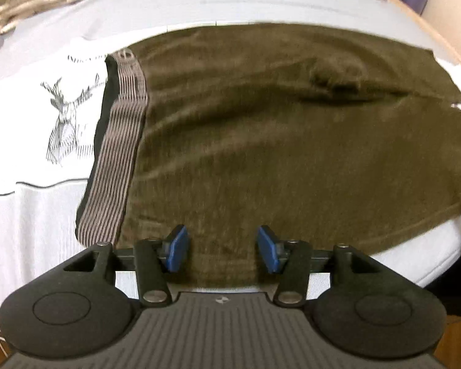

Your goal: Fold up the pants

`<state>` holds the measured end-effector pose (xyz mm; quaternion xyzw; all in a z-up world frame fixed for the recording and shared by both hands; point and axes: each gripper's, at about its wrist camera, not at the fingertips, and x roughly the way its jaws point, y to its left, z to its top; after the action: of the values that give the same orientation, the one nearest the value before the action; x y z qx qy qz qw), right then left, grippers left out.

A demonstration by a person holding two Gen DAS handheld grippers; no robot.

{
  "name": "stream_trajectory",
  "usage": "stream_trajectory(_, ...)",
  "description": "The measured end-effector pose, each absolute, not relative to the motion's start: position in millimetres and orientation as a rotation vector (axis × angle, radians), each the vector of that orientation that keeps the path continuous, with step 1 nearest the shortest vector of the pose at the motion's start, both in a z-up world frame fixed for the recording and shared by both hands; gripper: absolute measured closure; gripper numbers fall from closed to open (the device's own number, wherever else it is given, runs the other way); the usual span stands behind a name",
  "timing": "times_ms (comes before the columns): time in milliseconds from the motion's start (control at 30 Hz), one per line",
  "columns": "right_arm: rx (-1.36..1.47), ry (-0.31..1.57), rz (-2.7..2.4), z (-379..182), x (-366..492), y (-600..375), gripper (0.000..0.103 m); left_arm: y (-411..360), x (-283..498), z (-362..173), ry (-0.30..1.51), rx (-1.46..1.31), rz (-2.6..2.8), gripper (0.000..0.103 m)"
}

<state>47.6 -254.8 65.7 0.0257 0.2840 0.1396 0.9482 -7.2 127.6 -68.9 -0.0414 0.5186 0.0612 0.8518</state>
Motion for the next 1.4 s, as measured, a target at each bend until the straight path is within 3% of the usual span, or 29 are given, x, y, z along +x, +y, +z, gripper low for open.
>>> stream_trajectory(533,0.005,0.615,0.291,54.3,60.1,-238.0,0.041,112.3,5.2,-41.2,0.907,-0.122,0.084,0.047)
stream_trajectory(900,-0.053,0.507,0.275,56.5,58.0,-231.8,0.045,105.8,16.6,-28.6,0.831,-0.106,0.078,0.049)
stream_trajectory(967,-0.059,0.512,0.285,55.3,60.4,-230.1,0.046,108.9,17.5,-23.9,0.810,-0.116,0.081,0.056)
stream_trajectory(1033,-0.061,0.513,0.292,55.2,63.2,-228.6,0.048,114.0,20.0,-19.6,0.796,-0.129,0.081,0.081)
stream_trajectory(1100,-0.069,0.518,0.291,55.0,66.0,-226.9,0.049,119.0,24.4,-15.1,0.789,-0.136,0.069,0.093)
stream_trajectory(1400,-0.148,0.595,0.279,43.8,81.7,-216.7,0.054,157.0,101.5,13.8,0.737,-0.114,0.088,0.092)
